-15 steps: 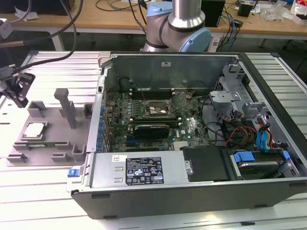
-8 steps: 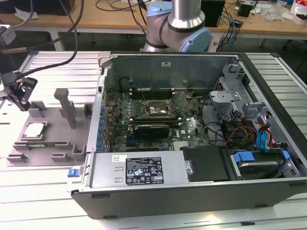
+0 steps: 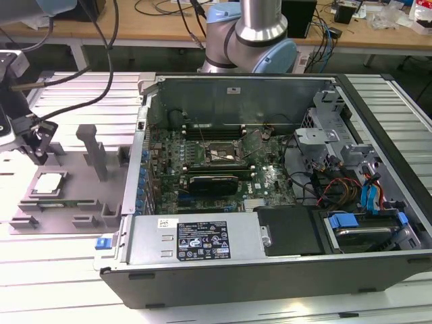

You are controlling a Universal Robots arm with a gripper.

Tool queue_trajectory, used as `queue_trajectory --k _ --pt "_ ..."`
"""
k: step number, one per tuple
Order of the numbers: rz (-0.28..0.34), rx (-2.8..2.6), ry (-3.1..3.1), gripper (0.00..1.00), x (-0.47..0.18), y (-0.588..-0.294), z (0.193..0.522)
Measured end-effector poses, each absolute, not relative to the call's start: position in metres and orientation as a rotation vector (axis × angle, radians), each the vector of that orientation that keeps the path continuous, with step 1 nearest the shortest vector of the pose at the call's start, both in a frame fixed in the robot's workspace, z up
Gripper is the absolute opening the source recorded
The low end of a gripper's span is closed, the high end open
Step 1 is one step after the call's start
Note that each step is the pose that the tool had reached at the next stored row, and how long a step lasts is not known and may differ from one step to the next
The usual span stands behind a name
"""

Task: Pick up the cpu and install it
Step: 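Pick up the cpu and move it towards the insertion slot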

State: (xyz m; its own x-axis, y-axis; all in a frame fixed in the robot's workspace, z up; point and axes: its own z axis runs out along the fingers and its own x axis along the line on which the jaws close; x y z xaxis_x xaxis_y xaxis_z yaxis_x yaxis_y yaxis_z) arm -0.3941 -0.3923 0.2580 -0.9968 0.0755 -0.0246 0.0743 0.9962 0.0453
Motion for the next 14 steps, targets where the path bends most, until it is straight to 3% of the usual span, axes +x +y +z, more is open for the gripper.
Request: queue_trajectory --k 14 --pt "0.069 0.117 3.112 0.11 -0.401 -0.391 0.235"
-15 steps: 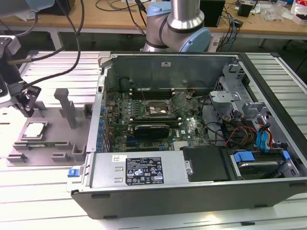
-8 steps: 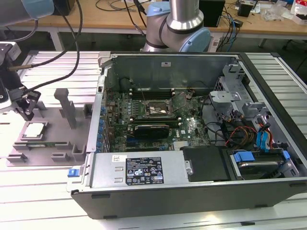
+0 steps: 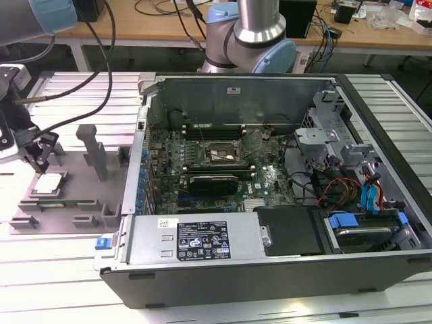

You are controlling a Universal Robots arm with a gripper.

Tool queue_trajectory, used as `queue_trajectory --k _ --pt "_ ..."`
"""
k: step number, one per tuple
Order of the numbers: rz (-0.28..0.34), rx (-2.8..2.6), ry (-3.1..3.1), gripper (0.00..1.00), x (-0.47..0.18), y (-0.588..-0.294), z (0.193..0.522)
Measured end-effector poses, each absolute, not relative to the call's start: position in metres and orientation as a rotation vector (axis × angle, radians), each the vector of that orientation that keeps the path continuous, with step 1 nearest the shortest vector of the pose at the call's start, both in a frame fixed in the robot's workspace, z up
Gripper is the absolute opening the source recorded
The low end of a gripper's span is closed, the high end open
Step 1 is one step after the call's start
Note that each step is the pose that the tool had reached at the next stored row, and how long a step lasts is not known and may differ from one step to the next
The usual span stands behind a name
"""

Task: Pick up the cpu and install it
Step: 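Pick up the cpu and move it towards the insertion slot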

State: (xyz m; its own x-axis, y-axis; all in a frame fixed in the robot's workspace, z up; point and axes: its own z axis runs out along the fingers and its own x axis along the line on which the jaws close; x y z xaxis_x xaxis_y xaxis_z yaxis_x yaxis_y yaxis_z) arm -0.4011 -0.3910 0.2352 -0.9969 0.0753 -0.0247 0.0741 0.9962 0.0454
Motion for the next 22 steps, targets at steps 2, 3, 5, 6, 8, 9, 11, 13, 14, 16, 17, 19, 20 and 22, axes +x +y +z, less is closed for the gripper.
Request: queue_trajectory --k 2,3,5,6,8,9,11,13,14,16,17,19,20,22 --pt "0.069 0.117 3.112 0.11 -0.402 -0.391 0.231" --pt "0.069 0.116 3.112 0.11 -0.403 -0.391 0.229" --pt "0.069 0.117 3.112 0.11 -0.405 -0.391 0.223" --pt "0.069 0.117 3.112 0.11 -0.406 -0.391 0.220" --pt "0.069 0.117 3.112 0.11 -0.408 -0.391 0.216" --pt "0.069 0.116 3.112 0.11 -0.409 -0.391 0.214" --pt "0.069 0.116 3.112 0.11 -0.410 -0.392 0.210" --pt "0.069 0.117 3.112 0.11 -0.410 -0.395 0.207" --pt "0.069 0.116 3.112 0.11 -0.410 -0.396 0.206" --pt "0.069 0.117 3.112 0.11 -0.409 -0.397 0.206" --pt "0.069 0.117 3.112 0.11 -0.408 -0.397 0.206" --pt "0.069 0.117 3.113 0.11 -0.408 -0.397 0.206" --pt "0.069 0.117 3.113 0.11 -0.408 -0.397 0.206" --pt "0.069 0.117 3.113 0.11 -0.408 -0.397 0.206"
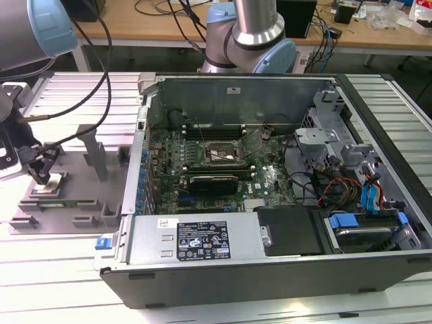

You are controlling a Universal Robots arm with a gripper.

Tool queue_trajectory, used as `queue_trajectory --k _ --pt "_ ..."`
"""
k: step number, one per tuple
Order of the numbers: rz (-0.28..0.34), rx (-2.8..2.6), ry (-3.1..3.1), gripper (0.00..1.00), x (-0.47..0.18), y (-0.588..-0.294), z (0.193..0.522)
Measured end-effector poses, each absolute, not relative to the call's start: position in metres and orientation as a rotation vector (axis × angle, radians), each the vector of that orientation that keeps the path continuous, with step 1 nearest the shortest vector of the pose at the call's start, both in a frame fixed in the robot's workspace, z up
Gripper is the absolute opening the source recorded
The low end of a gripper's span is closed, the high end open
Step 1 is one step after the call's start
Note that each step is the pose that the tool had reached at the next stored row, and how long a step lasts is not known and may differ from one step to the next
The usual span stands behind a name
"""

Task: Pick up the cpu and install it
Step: 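Pick up the cpu and move it towards the insertion slot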

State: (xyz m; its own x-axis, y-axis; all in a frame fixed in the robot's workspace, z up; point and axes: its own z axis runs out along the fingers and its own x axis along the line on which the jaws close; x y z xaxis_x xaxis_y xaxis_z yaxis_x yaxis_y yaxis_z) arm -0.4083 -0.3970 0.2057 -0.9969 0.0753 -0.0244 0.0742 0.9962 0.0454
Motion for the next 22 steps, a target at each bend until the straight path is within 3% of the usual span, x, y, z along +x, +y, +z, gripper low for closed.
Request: queue_trajectory --k 9,22 --pt "0.069 0.117 3.113 0.66 -0.408 -0.397 0.206" --pt "0.065 0.068 3.123 0.66 -0.403 -0.394 0.192"
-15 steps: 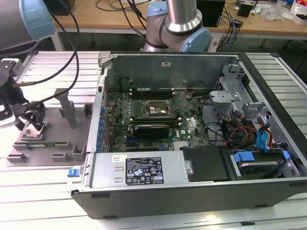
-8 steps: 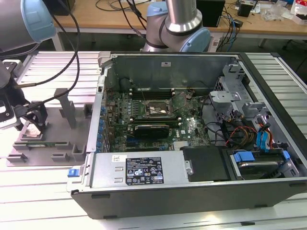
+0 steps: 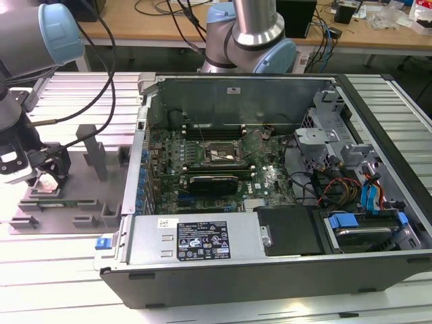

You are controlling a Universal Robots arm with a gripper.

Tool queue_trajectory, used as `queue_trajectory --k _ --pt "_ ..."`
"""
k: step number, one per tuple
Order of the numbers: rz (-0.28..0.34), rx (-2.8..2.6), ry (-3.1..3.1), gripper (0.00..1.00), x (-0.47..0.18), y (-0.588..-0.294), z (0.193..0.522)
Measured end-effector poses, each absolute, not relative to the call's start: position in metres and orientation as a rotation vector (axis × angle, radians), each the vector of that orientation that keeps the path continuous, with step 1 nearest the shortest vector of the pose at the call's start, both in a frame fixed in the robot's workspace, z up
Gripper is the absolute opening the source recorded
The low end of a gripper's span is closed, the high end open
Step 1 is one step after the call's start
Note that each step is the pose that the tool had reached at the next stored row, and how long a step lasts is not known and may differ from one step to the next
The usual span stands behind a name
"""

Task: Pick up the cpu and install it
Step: 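Pick up the cpu and move it towards the insertion slot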

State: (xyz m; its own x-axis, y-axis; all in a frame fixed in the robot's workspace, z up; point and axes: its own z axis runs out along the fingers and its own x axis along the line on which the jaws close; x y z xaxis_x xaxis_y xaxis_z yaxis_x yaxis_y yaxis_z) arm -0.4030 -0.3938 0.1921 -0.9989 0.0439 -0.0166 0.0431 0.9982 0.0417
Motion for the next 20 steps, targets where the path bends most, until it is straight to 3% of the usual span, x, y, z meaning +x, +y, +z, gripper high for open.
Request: queue_trajectory --k 20 --pt "0.064 0.059 3.123 0.66 -0.4065 -0.3915 0.1855"
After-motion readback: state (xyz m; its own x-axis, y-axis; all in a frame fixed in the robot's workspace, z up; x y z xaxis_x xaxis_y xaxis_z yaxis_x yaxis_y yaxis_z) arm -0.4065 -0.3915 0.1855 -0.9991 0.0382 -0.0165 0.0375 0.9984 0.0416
